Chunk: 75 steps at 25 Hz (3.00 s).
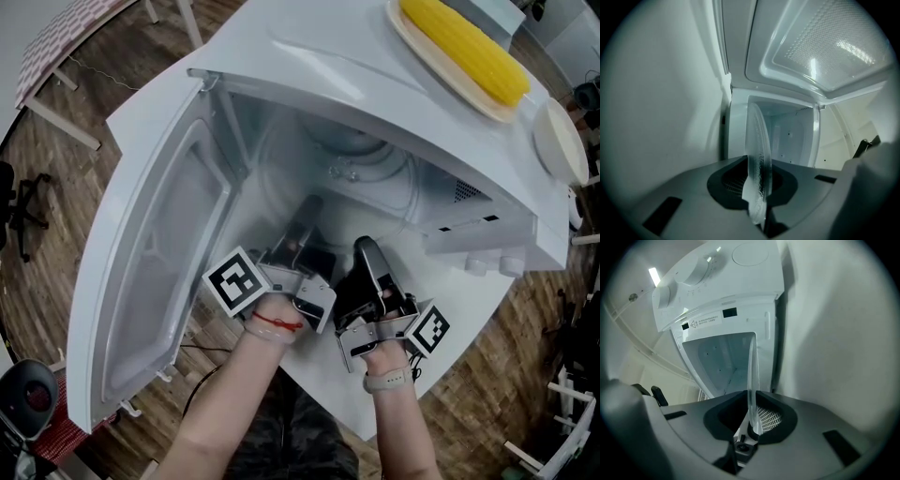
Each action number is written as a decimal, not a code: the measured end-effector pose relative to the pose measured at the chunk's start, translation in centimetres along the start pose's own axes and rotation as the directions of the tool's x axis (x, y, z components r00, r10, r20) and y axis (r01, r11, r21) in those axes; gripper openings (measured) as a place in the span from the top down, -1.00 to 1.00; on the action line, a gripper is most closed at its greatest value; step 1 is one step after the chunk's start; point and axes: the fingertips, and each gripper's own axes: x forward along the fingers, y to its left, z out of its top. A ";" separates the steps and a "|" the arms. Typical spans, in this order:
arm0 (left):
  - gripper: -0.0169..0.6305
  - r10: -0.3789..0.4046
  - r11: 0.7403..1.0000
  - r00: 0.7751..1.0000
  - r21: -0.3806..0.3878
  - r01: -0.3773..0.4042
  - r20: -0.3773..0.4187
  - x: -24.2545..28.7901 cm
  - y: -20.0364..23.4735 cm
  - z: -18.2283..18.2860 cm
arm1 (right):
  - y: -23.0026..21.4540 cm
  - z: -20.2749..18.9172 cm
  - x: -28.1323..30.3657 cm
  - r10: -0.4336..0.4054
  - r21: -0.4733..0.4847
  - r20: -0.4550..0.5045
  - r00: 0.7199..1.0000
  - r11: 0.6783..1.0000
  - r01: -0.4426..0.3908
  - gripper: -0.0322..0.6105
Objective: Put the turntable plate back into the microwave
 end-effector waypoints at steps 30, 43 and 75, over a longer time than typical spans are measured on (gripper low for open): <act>0.82 0.010 1.000 0.993 -0.006 -0.010 -0.116 -0.1 -0.7 -1.8 | 0.0 4.1 1.6 -0.017 0.000 0.134 0.991 1.000 0.017 0.70; 0.82 -0.008 0.996 0.994 -0.090 -0.003 -0.114 -0.2 -0.5 -2.2 | 0.4 4.7 1.4 -0.005 -0.033 0.168 0.986 0.999 0.011 0.70; 0.82 0.054 0.999 0.964 0.019 -0.051 -0.260 3.3 -0.6 -2.8 | 0.7 1.2 3.6 -0.025 -0.131 -0.043 0.999 0.991 0.019 0.74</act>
